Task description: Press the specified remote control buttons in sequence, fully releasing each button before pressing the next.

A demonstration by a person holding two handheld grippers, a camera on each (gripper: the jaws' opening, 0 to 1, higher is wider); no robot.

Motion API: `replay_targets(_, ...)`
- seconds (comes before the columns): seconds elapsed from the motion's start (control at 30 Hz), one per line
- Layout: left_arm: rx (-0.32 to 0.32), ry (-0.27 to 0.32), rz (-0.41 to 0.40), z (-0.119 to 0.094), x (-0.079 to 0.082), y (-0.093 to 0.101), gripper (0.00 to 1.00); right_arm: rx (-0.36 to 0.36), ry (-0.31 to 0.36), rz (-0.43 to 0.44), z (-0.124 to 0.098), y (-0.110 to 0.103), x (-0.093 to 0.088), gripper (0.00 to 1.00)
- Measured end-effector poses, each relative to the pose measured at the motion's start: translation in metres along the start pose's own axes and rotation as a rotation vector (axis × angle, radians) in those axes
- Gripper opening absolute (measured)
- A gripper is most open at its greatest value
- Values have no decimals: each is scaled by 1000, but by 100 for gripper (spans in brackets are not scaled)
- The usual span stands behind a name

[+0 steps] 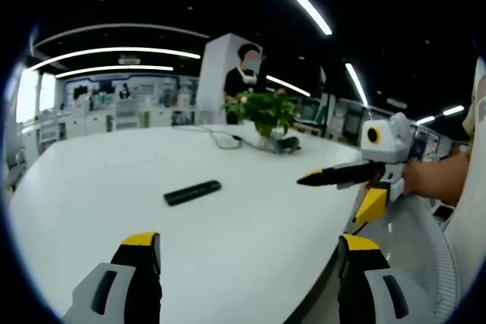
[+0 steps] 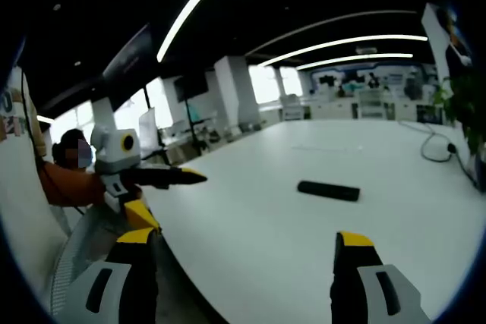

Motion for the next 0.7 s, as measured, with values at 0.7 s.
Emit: replay_targets(0.7,-5,-1,-2,0,0,0,100,6,-7,-2,1,-1,-1,95)
Point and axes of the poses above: the point that each gripper's makers call its tool centre point, and the gripper's own axes: z roughly forward along the fingers, y roughly to its right, x roughly out of its top, the point moved 7 cm from there along -z, roughly backward along the fingers, and after that the axes turned 6 degrees about x, right-handed, at the moved point
